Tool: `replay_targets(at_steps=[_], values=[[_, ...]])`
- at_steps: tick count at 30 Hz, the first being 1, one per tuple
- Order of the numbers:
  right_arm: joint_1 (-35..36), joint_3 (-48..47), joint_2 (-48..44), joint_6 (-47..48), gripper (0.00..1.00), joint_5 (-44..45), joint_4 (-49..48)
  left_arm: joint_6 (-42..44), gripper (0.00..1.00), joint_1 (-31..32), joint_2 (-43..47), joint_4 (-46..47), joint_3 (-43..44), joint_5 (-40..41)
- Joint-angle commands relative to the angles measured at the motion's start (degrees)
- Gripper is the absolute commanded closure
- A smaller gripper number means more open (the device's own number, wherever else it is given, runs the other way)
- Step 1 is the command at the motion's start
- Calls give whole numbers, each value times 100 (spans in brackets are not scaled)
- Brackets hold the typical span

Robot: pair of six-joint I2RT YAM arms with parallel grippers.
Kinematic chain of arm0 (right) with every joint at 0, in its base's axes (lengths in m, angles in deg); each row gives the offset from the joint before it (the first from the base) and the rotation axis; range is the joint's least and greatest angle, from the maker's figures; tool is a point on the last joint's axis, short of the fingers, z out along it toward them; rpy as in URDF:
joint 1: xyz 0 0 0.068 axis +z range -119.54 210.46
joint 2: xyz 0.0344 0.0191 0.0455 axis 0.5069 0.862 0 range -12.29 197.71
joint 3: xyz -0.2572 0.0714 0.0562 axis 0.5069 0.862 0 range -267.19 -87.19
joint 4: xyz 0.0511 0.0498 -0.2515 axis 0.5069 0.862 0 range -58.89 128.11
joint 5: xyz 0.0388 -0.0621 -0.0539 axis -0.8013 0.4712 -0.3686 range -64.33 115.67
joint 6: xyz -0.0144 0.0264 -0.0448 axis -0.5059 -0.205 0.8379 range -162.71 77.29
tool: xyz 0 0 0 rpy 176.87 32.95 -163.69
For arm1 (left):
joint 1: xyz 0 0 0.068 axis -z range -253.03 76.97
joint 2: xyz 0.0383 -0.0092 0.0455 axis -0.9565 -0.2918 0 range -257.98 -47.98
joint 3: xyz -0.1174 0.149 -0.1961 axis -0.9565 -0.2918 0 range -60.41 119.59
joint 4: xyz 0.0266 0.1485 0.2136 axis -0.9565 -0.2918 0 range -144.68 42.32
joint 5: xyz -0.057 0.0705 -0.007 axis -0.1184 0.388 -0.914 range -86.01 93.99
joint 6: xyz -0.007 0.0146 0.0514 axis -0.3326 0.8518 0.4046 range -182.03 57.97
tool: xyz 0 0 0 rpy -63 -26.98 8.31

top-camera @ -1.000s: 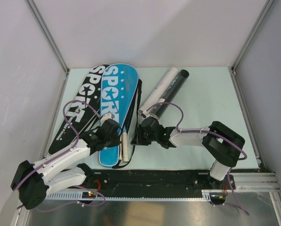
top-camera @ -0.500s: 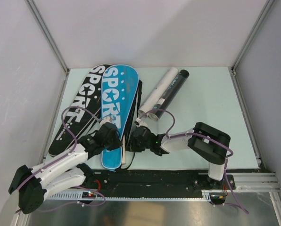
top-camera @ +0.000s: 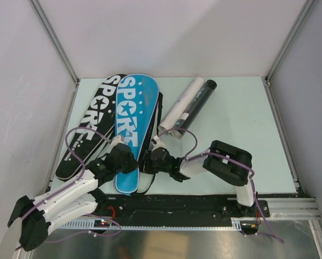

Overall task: Pack up the badminton gear
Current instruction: Place the racket in the racket bag.

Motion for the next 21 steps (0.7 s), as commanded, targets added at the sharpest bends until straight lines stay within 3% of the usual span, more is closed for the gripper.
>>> replay_targets(at_steps=[1,3,6,9,14,21], values=[[114,-132,228,-205,70,341,-145,-480,100,95,119,527,-115,-475],[96,-127,19,-149,68,440,445,-413,95,102,83,528,-125,-415],[76,-110,-472,-6,65,522,1379,-33,73,98,11,422,9,-307],[93,69,-929,191,62,542,1842,573,60,99,-166,123,428,-163],[102,685,-1974,834,59,734,1969,1503,54,101,-706,-642,1512,531],[-183,1501,-3369,956,53,1293,2444,2318,48,115,-2114,-977,2521,1336]])
